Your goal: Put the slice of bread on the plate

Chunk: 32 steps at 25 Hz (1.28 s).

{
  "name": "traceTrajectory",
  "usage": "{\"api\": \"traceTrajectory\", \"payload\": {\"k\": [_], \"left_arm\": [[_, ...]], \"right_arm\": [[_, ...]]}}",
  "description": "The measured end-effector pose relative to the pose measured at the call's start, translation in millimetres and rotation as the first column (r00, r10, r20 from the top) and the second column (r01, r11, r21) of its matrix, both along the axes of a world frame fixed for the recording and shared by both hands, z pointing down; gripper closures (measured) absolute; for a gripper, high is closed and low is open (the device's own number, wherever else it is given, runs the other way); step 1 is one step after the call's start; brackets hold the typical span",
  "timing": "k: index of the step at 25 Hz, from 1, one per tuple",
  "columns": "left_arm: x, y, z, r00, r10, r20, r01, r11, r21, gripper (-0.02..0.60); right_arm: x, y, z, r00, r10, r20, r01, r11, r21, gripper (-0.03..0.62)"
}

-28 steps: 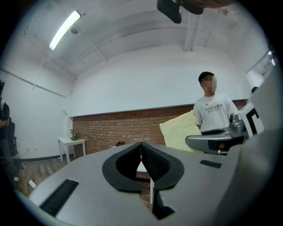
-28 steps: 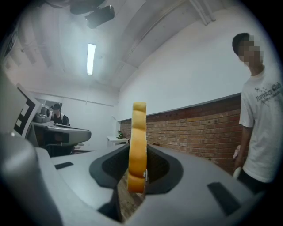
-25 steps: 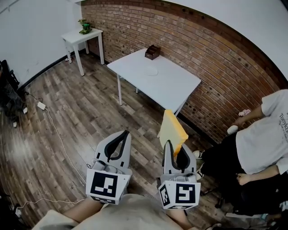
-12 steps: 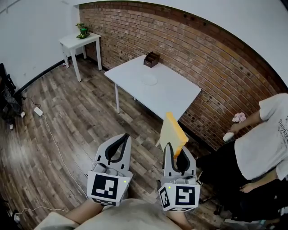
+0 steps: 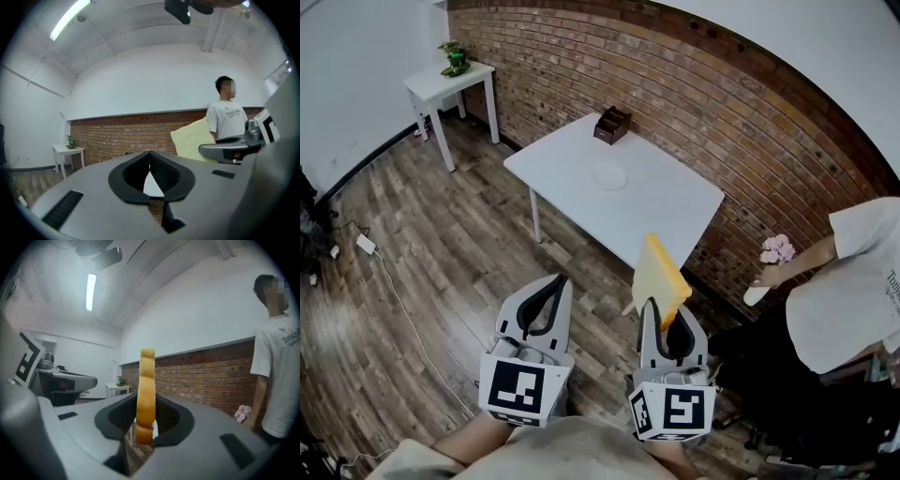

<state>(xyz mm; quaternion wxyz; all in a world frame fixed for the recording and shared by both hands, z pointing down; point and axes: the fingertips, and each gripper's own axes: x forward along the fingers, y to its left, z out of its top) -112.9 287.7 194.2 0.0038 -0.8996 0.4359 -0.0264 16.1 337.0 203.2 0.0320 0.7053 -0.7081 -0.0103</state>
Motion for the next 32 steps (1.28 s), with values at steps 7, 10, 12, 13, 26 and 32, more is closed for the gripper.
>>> {"api": "traceTrajectory", "payload": {"k": [7, 10, 12, 13, 26, 32], "left_arm": [[8, -83, 5, 0.999, 0.055, 0.0, -0.055, 0.998, -0.026, 0.572], [12, -111, 9, 0.997, 0.075, 0.001, -0.075, 0.997, -0.029, 0.571], [12, -126, 10, 0.997, 0.083, -0.003, -0.083, 0.996, -0.035, 0.571], [12, -133, 11, 0.996, 0.085, -0.005, -0.085, 0.996, -0.04, 0.571], [13, -184, 15, 0.995, 0.099, -0.011, -0.1, 0.994, -0.052, 0.571], [15, -208, 20, 0.996, 0.092, -0.015, -0.093, 0.994, -0.066, 0.571]], "right_arm": [[7, -72, 2, 0.998, 0.059, 0.0, -0.059, 0.998, -0.022, 0.494], [5, -100, 3, 0.998, 0.065, -0.005, -0.065, 0.998, -0.025, 0.494], [4, -115, 6, 0.998, 0.066, -0.005, -0.066, 0.997, -0.031, 0.494], [3, -121, 7, 0.998, 0.067, -0.004, -0.067, 0.997, -0.034, 0.494], [9, -168, 11, 0.995, 0.095, -0.005, -0.096, 0.994, -0.051, 0.494], [11, -194, 15, 0.997, 0.082, -0.011, -0.082, 0.995, -0.062, 0.496]]}}
